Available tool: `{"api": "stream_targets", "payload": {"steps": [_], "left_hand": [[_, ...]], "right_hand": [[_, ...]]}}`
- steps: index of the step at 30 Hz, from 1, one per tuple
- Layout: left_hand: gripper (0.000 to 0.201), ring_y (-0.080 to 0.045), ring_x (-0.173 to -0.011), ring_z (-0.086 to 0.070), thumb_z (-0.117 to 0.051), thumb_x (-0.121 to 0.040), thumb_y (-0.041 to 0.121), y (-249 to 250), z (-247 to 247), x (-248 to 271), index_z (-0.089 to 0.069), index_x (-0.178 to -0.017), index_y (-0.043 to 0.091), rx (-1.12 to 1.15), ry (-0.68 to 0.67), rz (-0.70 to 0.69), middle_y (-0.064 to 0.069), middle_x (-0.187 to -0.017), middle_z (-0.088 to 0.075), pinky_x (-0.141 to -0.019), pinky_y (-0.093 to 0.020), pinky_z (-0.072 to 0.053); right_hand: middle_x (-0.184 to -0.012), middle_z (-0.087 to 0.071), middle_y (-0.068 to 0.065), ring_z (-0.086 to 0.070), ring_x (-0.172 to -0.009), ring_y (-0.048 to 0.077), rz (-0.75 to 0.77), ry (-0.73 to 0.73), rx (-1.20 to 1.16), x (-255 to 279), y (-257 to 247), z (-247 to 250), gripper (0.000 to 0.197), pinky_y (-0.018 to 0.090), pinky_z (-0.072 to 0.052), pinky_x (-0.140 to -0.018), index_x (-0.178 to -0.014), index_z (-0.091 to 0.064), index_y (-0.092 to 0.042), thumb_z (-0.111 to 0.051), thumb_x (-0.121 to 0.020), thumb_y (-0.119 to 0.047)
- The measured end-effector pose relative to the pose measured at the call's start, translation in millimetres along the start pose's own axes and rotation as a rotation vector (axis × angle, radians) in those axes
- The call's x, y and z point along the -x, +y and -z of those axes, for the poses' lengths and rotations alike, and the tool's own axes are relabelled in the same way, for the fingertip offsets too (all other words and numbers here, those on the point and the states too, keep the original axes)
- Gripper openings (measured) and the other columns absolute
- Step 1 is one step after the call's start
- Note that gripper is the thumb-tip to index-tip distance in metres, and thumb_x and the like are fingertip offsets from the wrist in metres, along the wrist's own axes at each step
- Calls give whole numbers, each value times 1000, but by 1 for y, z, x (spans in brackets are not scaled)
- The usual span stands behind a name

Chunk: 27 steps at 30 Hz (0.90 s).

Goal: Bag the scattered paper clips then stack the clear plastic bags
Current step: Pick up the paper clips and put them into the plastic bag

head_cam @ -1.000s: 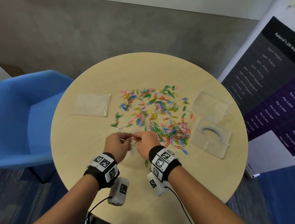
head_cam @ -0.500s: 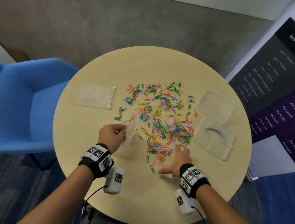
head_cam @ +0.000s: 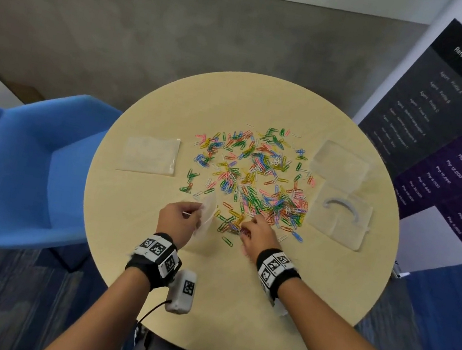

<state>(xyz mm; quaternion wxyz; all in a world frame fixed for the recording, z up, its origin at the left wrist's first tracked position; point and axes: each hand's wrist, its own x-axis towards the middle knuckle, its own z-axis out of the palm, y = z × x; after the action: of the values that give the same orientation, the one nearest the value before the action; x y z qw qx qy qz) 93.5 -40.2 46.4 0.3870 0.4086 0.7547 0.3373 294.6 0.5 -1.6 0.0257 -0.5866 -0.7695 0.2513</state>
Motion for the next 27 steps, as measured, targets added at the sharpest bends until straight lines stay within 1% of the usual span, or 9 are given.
{"api": "stream_targets", "payload": {"steps": [3, 6, 9, 12, 14, 16, 20, 23, 27], "left_hand": [[22, -8, -58, -62, -61, -90, 13, 1, -1, -2, -74, -108, 12, -33, -19, -17, -4, -75, -72, -52, -4, -42], [22, -10, -60, -63, -61, -90, 13, 5, -4, -3, -75, -108, 12, -37, -47, -29, -4, -73, -72, -58, -10, -44], [21, -10, -59, -62, -60, -91, 14, 10, -7, -5, -74, -107, 12, -41, -66, -37, -2, -70, -71, -59, -11, -45], [20, -12, -59, -61, -60, -93, 14, 17, -14, -9, -74, -107, 11, -43, -94, -50, 0, -66, -69, -58, -10, -46], [21, -13, -63, -62, -59, -94, 16, 24, -21, -11, -73, -108, 11, -51, -131, -51, 3, -65, -68, -66, -17, -52], [22, -14, -67, -65, -59, -94, 18, 28, -27, -13, -73, -109, 12, -71, -150, -62, 4, -68, -68, -77, -26, -55], [20, -16, -66, -63, -59, -93, 15, 36, -35, -16, -75, -105, 13, -142, -172, -145, 1, -69, -68, -72, -24, -50], [23, -19, -72, -65, -57, -92, 11, 35, -39, -17, -74, -108, 12, -180, -169, -169, -7, -85, -74, -74, -26, -51], [27, -26, -90, -66, -57, -90, 8, 34, -44, -19, -73, -111, 13, -245, -142, -207, -10, -104, -72, -87, -39, -52]], "right_hand": [[-116, -56, 8, -59, -102, 23, -12, -18, 72, -10, 4, 6, 20, 35, -49, -96, -103, -72, -7, -61, -92, -20], [-109, -69, 8, -65, -97, 22, -193, -24, -45, -19, 14, 20, 19, 30, -52, -91, -100, -76, -9, -69, -87, -21], [-88, -76, 2, -71, -80, 14, -399, 16, -498, -21, 28, 37, 18, 23, -55, -80, -95, -78, -10, -75, -82, -22], [-95, -74, 13, -72, -79, 16, -531, -30, -1222, -18, 23, 57, 14, 22, -58, -77, -95, -72, 1, -71, -84, -8], [-92, -72, 15, -70, -75, 16, -519, -28, -1515, -18, 9, 68, 7, 20, -59, -70, -92, -68, 3, -64, -87, 1], [-81, -73, 11, -69, -71, 14, -459, -42, -1615, -20, -10, 71, 7, 18, -59, -67, -90, -67, 4, -60, -89, 3], [-86, -73, 13, -72, -72, 16, -399, -31, -1507, -26, -35, 55, 7, 21, -59, -71, -89, -70, 2, -64, -88, 0], [-89, -75, 12, -74, -75, 17, -381, 14, -1131, -30, -39, 42, 9, 28, -60, -78, -86, -75, -7, -67, -89, -9], [-92, -75, 11, -73, -80, 19, -333, 22, -674, -40, -44, 45, 17, 30, -59, -81, -100, -75, -6, -60, -91, -8]]}}
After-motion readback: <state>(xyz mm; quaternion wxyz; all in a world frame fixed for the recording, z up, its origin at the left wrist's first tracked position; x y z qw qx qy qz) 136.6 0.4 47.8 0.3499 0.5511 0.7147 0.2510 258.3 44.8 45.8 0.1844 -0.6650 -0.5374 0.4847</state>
